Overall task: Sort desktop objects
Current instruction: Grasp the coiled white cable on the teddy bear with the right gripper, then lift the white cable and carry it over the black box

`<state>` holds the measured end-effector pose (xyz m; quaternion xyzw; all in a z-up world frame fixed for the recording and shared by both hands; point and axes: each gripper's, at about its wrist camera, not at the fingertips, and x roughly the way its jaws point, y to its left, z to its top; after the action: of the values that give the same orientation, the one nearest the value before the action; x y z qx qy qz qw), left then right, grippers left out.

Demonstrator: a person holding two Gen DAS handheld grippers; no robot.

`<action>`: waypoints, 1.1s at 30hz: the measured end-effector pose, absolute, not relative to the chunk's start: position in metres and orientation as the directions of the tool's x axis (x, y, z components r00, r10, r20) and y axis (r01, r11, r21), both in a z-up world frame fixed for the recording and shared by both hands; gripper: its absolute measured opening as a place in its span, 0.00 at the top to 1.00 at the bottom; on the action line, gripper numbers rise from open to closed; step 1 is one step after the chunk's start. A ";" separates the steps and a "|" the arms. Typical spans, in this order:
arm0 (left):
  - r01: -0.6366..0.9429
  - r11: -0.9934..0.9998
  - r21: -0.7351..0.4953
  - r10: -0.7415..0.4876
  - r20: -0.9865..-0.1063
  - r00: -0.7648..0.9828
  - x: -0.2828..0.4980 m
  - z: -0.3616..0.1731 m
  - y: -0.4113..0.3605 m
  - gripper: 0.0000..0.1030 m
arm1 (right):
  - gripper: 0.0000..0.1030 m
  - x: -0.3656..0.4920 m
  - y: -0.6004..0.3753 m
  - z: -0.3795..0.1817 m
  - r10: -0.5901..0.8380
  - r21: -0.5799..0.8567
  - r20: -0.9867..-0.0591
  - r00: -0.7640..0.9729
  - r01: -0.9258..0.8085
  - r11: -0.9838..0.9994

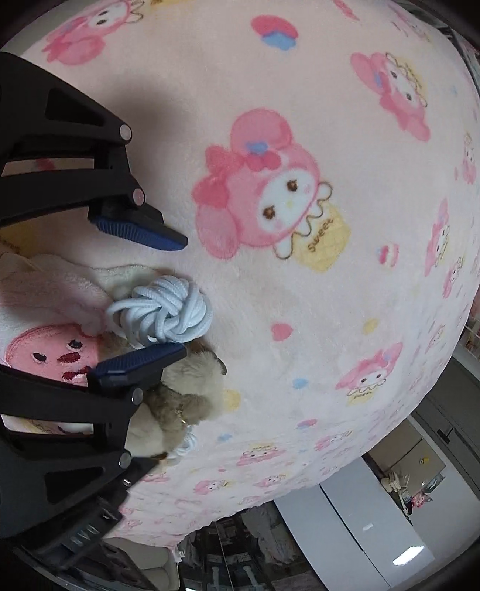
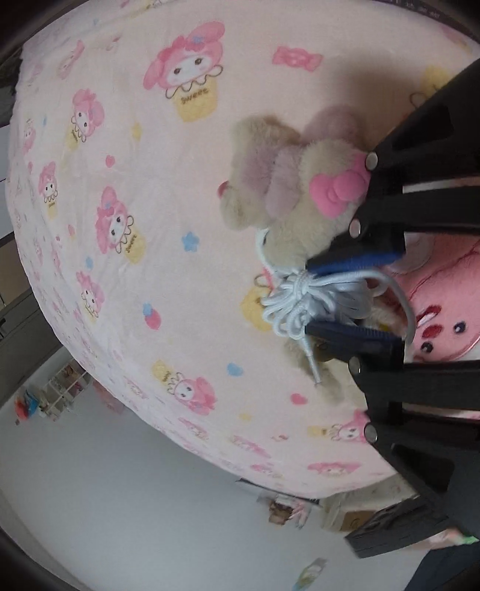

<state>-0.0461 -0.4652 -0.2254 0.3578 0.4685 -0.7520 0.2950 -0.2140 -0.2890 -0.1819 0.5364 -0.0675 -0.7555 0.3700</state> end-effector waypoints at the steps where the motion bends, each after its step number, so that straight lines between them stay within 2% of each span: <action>1: 0.753 -0.382 -0.536 -0.057 -0.799 -0.598 -0.048 -0.230 -0.465 0.46 | 0.83 -0.211 -0.283 -0.184 -0.633 0.502 -0.761 -0.144 0.487 -0.715; 2: 0.727 -0.365 -0.581 0.007 -0.783 -0.622 -0.050 -0.237 -0.466 0.51 | 0.84 -0.206 -0.273 -0.187 -0.636 0.516 -0.761 -0.127 0.476 -0.712; 3: 0.726 -0.347 -0.594 0.036 -0.782 -0.622 -0.050 -0.242 -0.465 0.65 | 0.85 -0.204 -0.270 -0.190 -0.638 0.529 -0.762 -0.112 0.460 -0.713; 5: 0.734 -0.350 -0.582 0.004 -0.785 -0.620 -0.044 -0.235 -0.463 0.73 | 0.88 -0.194 -0.260 -0.192 -0.651 0.562 -0.754 -0.086 0.430 -0.707; 6: 0.728 -0.349 -0.590 -0.008 -0.775 -0.632 -0.040 -0.229 -0.462 0.75 | 0.90 -0.189 -0.257 -0.191 -0.659 0.572 -0.748 -0.079 0.427 -0.700; 10: 0.709 -0.384 -0.592 -0.025 -0.761 -0.649 -0.024 -0.208 -0.446 0.80 | 0.90 -0.167 -0.238 -0.177 -0.665 0.569 -0.742 -0.085 0.443 -0.693; 13: 0.680 -0.415 -0.605 0.013 -0.751 -0.660 -0.009 -0.195 -0.427 0.81 | 0.91 -0.150 -0.219 -0.170 -0.635 0.536 -0.768 -0.083 0.460 -0.708; 16: 0.678 -0.481 -0.557 0.036 -0.785 -0.619 0.006 -0.190 -0.408 0.81 | 0.91 -0.130 -0.203 -0.168 -0.572 0.447 -0.812 -0.113 0.508 -0.736; 19: 0.668 -0.598 -0.443 0.044 -0.850 -0.525 0.017 -0.194 -0.386 0.75 | 0.88 -0.115 -0.188 -0.183 -0.481 0.375 -0.871 -0.099 0.498 -0.782; 21: 0.673 -0.632 -0.384 0.038 -0.883 -0.468 0.026 -0.201 -0.379 0.60 | 0.87 -0.106 -0.186 -0.195 -0.465 0.395 -0.885 -0.031 0.479 -0.784; 25: 0.680 -0.609 -0.408 0.061 -0.879 -0.473 0.044 -0.206 -0.390 0.55 | 0.79 -0.101 -0.171 -0.189 -0.473 0.392 -0.878 -0.074 0.455 -0.800; 27: 0.683 -0.626 -0.376 0.017 -0.882 -0.471 0.048 -0.200 -0.393 0.52 | 0.67 -0.104 -0.157 -0.181 -0.480 0.391 -0.869 -0.120 0.428 -0.815; 28: 0.679 -0.643 -0.354 -0.017 -0.880 -0.474 0.048 -0.195 -0.393 0.49 | 0.64 -0.106 -0.153 -0.178 -0.493 0.401 -0.859 -0.136 0.420 -0.814; 29: 0.677 -0.659 -0.328 -0.041 -0.883 -0.468 0.044 -0.192 -0.394 0.41 | 0.61 -0.109 -0.148 -0.174 -0.516 0.422 -0.843 -0.152 0.409 -0.809; 30: 0.672 -0.683 -0.286 -0.067 -0.892 -0.447 0.038 -0.190 -0.395 0.38 | 0.57 -0.111 -0.146 -0.174 -0.528 0.435 -0.834 -0.159 0.399 -0.807; 32: 0.664 -0.709 -0.238 -0.116 -0.889 -0.443 0.033 -0.186 -0.394 0.37 | 0.55 -0.117 -0.153 -0.181 -0.531 0.445 -0.829 -0.175 0.369 -0.816; 33: 0.661 -0.709 -0.245 -0.115 -0.885 -0.451 0.030 -0.188 -0.397 0.33 | 0.55 -0.121 -0.158 -0.189 -0.514 0.431 -0.840 -0.172 0.363 -0.826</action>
<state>0.0297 -0.3973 -0.1879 0.4642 0.2944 -0.7994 0.2426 -0.1205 -0.1578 -0.1886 0.5757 -0.0657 -0.7626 0.2876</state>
